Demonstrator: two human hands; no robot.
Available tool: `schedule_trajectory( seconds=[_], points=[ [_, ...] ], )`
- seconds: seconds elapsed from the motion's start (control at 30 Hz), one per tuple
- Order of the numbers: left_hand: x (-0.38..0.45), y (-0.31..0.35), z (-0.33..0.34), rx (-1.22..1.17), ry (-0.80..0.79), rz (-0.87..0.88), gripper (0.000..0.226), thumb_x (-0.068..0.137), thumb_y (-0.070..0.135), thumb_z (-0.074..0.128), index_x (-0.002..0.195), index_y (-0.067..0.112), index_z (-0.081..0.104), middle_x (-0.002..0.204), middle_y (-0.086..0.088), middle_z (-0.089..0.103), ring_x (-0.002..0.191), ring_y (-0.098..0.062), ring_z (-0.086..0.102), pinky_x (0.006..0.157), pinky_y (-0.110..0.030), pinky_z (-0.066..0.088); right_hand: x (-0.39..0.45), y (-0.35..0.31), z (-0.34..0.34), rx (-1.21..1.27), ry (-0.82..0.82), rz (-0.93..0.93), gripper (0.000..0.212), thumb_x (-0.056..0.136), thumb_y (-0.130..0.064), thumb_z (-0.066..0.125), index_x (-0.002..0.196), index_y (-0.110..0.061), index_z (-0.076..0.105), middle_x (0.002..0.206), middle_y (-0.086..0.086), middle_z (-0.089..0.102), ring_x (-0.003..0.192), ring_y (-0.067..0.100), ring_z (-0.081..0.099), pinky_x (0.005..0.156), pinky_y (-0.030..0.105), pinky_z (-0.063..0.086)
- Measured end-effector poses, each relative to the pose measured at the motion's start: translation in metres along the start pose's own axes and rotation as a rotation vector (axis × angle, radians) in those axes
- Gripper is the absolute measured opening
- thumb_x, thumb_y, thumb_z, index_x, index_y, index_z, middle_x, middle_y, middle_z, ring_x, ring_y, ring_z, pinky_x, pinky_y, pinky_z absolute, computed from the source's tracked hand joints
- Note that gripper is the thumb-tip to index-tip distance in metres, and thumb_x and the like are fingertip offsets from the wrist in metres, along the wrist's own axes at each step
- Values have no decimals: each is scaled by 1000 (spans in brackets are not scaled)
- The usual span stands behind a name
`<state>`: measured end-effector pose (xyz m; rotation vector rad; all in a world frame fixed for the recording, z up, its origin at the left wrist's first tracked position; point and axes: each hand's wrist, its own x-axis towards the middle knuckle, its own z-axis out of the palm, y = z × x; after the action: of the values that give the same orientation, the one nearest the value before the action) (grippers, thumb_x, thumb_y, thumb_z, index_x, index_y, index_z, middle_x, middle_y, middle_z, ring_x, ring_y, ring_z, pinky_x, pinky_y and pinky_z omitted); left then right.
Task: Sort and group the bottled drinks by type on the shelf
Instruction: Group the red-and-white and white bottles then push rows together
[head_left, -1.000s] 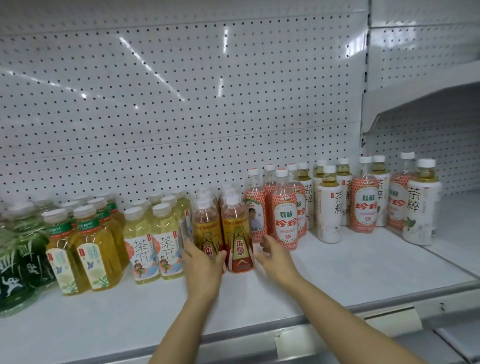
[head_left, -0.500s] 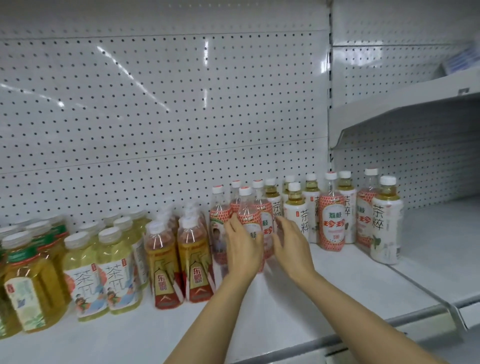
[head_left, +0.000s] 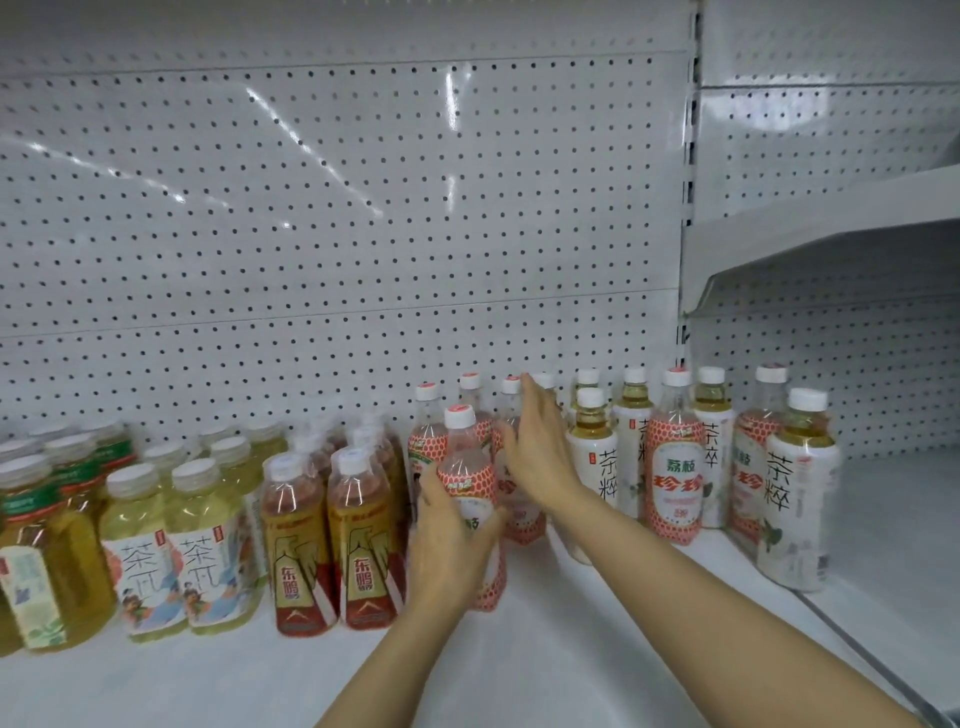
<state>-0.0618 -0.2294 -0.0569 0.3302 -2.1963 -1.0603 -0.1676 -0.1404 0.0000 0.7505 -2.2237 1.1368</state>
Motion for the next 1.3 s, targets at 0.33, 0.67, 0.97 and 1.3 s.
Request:
schedule_trajectory(
  seconds=[0.33, 0.67, 0.97, 1.3],
  points=[
    [-81, -24, -107, -45, 83, -99, 86, 70, 30, 83, 137, 37, 30, 116, 9, 57, 99, -17, 63, 90, -52, 55, 31, 14, 31, 119, 42, 206, 61, 99, -26, 44, 151, -11, 15, 134, 16, 49, 112, 28, 56, 84, 37, 49],
    [-70, -57, -156, 130, 216, -158, 84, 74, 35, 80, 139, 28, 26, 122, -9, 61, 99, -33, 65, 75, -55, 58, 4, 2, 34, 127, 148, 14, 34, 98, -31, 46, 128, -14, 44, 101, 2, 60, 88, 17, 57, 69, 32, 49],
    [-73, -7, -125, 217, 645, 198, 85, 81, 31, 76, 148, 5, 30, 149, -15, 36, 141, -30, 30, 119, -45, 24, -51, 0, -31, 164, 266, -105, 37, 100, -35, 38, 134, -21, 38, 99, 0, 57, 82, 18, 56, 62, 31, 45],
    [23, 50, -78, 342, 174, 234, 70, 93, 30, 63, 152, 12, 29, 154, -12, 28, 140, -30, 31, 110, -45, 36, -70, 30, -73, 114, 303, -82, 52, 95, -54, 27, 136, -23, 35, 103, 1, 59, 86, 18, 58, 69, 33, 48]
  ],
)
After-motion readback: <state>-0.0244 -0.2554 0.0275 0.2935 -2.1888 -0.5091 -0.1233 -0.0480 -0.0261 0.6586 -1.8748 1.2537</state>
